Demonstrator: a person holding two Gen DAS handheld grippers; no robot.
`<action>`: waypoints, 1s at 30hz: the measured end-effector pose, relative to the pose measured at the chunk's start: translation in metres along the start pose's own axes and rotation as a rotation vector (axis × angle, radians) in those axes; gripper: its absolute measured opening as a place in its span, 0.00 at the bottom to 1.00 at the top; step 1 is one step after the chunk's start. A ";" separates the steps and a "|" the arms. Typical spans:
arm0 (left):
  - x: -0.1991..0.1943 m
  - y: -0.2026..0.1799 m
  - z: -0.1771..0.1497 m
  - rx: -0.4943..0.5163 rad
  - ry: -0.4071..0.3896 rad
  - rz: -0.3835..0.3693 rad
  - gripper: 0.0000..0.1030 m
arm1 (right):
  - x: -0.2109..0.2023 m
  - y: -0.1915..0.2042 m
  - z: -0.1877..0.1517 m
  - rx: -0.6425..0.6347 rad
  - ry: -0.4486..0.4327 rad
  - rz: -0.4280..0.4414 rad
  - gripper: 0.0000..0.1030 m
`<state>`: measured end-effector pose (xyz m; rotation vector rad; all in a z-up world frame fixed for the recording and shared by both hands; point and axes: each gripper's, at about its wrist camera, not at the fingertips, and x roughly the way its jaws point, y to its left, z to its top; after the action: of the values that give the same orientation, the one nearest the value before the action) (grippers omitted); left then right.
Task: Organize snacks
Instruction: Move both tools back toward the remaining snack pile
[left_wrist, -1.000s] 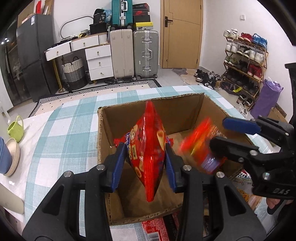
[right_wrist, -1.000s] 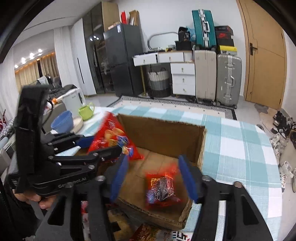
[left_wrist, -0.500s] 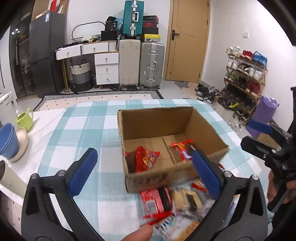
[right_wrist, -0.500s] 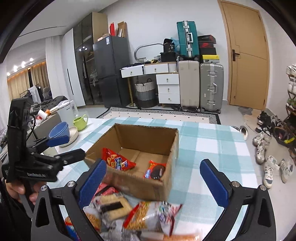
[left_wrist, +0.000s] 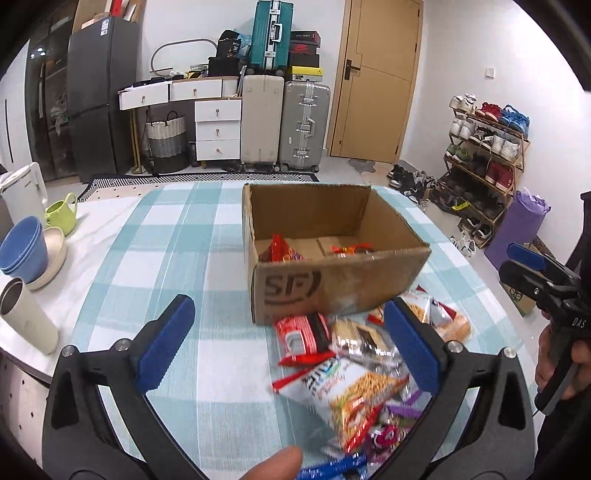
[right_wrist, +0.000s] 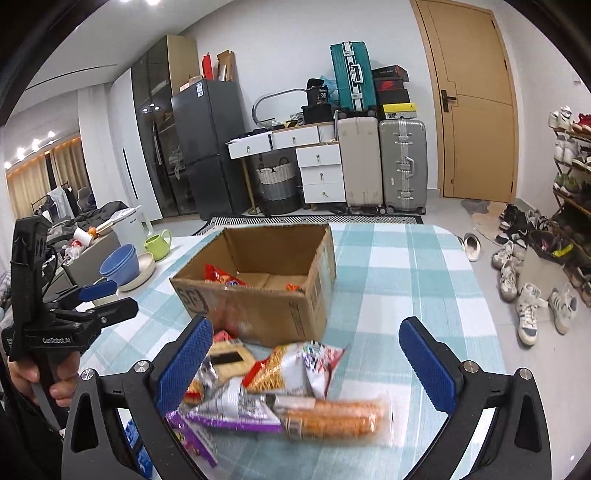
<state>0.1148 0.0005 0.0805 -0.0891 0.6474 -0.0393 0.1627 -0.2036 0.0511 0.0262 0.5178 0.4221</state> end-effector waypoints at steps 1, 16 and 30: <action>-0.002 -0.001 -0.002 0.000 0.002 0.001 0.99 | -0.002 0.000 -0.003 0.001 0.001 0.000 0.99; -0.012 -0.008 -0.042 0.023 0.065 0.029 0.99 | 0.004 -0.003 -0.032 0.016 0.073 -0.014 1.00; -0.004 -0.014 -0.094 0.013 0.171 0.022 0.99 | 0.028 -0.002 -0.049 -0.009 0.194 -0.007 1.00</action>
<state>0.0547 -0.0194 0.0090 -0.0668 0.8186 -0.0303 0.1621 -0.1981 -0.0052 -0.0256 0.7067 0.4224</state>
